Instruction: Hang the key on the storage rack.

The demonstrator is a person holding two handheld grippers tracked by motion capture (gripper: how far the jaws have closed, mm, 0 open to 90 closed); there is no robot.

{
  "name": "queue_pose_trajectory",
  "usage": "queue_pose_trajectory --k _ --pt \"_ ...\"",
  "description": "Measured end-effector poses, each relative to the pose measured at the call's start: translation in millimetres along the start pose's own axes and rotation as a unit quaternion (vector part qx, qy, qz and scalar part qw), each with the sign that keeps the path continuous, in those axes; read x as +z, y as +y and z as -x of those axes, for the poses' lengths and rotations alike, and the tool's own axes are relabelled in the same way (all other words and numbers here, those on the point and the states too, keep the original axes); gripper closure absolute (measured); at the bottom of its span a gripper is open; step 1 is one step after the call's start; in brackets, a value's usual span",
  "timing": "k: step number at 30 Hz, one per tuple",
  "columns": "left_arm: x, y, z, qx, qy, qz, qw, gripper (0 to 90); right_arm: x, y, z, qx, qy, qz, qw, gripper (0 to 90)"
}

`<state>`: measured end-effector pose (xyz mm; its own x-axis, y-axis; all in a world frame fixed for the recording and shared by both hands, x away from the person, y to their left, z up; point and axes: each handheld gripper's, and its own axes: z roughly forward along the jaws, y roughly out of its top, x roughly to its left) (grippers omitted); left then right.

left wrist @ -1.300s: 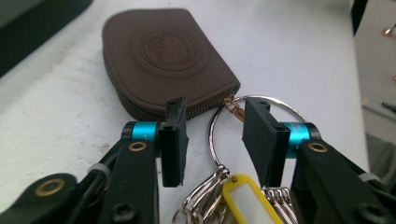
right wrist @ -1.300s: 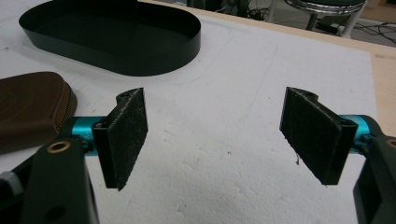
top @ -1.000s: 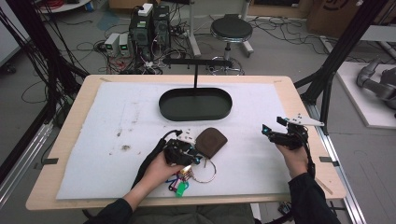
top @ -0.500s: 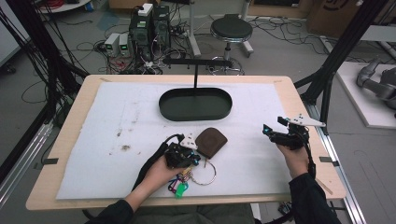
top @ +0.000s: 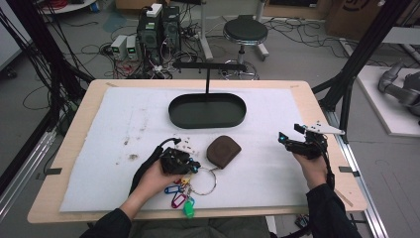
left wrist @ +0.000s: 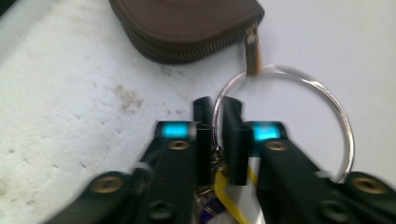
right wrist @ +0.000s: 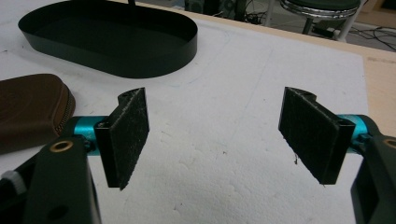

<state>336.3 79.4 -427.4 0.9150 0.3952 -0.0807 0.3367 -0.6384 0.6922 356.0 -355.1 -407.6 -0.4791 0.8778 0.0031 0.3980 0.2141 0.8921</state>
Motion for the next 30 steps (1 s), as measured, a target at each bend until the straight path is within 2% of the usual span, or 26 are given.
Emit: queue_pose_trajectory --k 2,3,4,5,6,9,14,17,21,22,24,25,26,29,30 --pt "0.7 1.9 0.4 0.0 0.004 -0.002 1.0 72.2 0.8 0.0 0.0 -0.002 -0.001 0.0 1.0 24.8" --pt "6.2 1.9 2.2 0.008 0.004 -0.02 0.9998 72.8 0.9 0.0 0.1 -0.002 0.0 0.0 1.0 24.8" --pt "6.2 1.9 2.2 0.008 0.004 -0.02 0.9998 73.0 0.9 0.1 0.0 -0.001 0.0 0.001 1.0 24.8" --pt "9.4 1.5 4.4 0.02 0.01 -0.027 0.9994 73.6 0.6 0.1 -0.1 -0.001 -0.001 0.001 1.0 24.8" --pt "9.1 1.8 4.9 0.023 0.012 -0.03 0.9992 74.8 0.2 0.0 0.1 0.0 -0.001 0.0 1.0 24.8" --pt "9.6 0.1 7.3 0.031 0.019 -0.023 0.9991 85.9 0.3 0.0 0.8 0.001 -0.001 0.001 1.0 24.8" --pt "8.3 1.2 6.4 0.034 0.02 -0.027 0.9989 86.3 0.2 0.0 1.1 -0.001 -0.002 0.002 1.0 24.8" --pt "-3.4 2.2 0.9 0.028 0.018 0.001 0.9995 86.4 -0.1 0.1 1.1 0.001 -0.002 0.003 1.0 24.8" --pt "-27.4 8.1 -2.0 0.034 0.032 0.055 0.9974 86.4 0.2 0.0 1.3 0.002 -0.002 0.003 1.0 24.8" --pt "-27.4 8.1 -2.0 0.034 0.032 0.055 0.9974 86.4 0.2 0.0 1.3 0.002 -0.002 0.003 1.0 24.8" --pt "-40.7 11.2 -4.1 0.041 0.049 0.087 0.9941 86.4 0.7 0.0 0.7 0.001 -0.003 0.001 1.0 24.8" --pt "-40.7 11.2 -4.1 0.041 0.049 0.087 0.9941 86.4 0.7 0.0 0.7 0.001 -0.003 0.001 1.0 24.8" --pt "-43.3 12.0 -4.2 0.042 0.058 0.105 0.9918 86.4 0.7 0.1 0.5 -0.002 -0.004 0.003 1.0 24.8" --pt "-43.1 12.9 -3.3 0.05 0.063 0.112 0.9904 86.4 0.6 0.2 0.4 -0.002 -0.004 0.002 1.0 24.8" --pt "-42.0 13.6 -1.5 0.058 0.057 0.112 0.9904 86.4 0.5 0.1 0.6 -0.003 -0.004 0.003 1.0 24.8"
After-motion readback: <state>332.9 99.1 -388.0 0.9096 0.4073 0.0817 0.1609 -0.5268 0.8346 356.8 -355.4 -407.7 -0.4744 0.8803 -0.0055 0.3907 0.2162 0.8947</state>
